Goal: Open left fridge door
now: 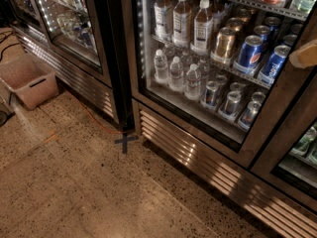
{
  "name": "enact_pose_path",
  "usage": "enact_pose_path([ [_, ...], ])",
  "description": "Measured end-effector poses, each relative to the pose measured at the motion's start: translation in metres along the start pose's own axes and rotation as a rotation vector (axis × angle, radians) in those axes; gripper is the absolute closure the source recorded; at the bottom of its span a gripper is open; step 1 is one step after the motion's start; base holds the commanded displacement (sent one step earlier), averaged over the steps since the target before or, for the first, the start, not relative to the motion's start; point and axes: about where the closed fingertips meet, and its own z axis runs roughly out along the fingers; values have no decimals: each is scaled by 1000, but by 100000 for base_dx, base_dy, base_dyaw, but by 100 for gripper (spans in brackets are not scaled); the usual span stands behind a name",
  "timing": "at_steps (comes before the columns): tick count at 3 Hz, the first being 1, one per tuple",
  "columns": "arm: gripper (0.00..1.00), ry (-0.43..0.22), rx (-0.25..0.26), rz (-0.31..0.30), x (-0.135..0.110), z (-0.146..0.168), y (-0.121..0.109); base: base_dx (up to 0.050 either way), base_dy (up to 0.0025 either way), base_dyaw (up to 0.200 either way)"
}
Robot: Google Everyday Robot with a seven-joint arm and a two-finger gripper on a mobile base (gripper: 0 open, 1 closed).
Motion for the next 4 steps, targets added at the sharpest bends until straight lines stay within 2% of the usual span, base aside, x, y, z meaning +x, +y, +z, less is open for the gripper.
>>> enact_pose_path([
  [2,0,-183,-160,-23,-31,4,18,0,0,0],
  [3,0,-183,-160,-23,-28,2,16,0,0,0],
  [4,0,-156,-173,-15,-23,14,15,0,0,0],
])
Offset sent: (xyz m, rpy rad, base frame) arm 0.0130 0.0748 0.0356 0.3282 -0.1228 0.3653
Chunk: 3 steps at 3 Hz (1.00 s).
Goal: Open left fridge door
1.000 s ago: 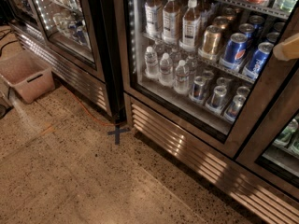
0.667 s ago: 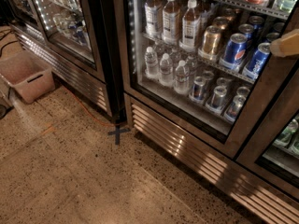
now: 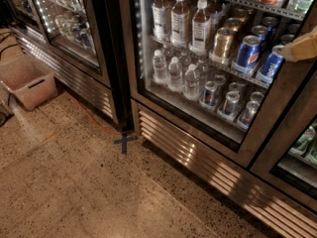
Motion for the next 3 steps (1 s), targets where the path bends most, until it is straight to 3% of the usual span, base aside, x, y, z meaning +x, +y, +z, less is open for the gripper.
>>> enact_pose_path([
  [1,0,21,-1,16,10,7,-6,0,0,0],
  [2,18,37,-1,30,17,13,-9,0,0,0],
  [3,43,40,-2,30,19,10,-11,0,0,0],
])
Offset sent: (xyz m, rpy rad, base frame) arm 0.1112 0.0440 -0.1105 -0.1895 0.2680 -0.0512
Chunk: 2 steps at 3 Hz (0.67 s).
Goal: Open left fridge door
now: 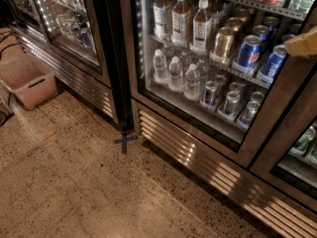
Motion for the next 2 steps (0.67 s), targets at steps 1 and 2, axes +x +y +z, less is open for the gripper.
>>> enact_pose_path([
  [1,64,0,0,0,2,-6,-5,0,0,0],
  [2,88,0,0,0,4,-7,-7,0,0,0],
])
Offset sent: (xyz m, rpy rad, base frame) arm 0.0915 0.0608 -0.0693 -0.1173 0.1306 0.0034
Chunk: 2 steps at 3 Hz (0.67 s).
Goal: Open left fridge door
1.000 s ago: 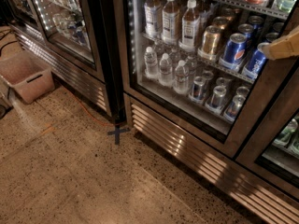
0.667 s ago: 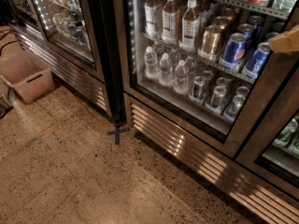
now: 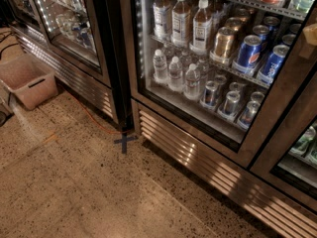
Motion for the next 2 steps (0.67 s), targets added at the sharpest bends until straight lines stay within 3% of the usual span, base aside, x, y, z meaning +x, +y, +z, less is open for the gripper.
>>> enact_pose_path([
  [1,100,8,-2,-2,0,4,-2,0,0,0],
  [2,100,10,-7,-1,1,4,-2,0,0,0],
])
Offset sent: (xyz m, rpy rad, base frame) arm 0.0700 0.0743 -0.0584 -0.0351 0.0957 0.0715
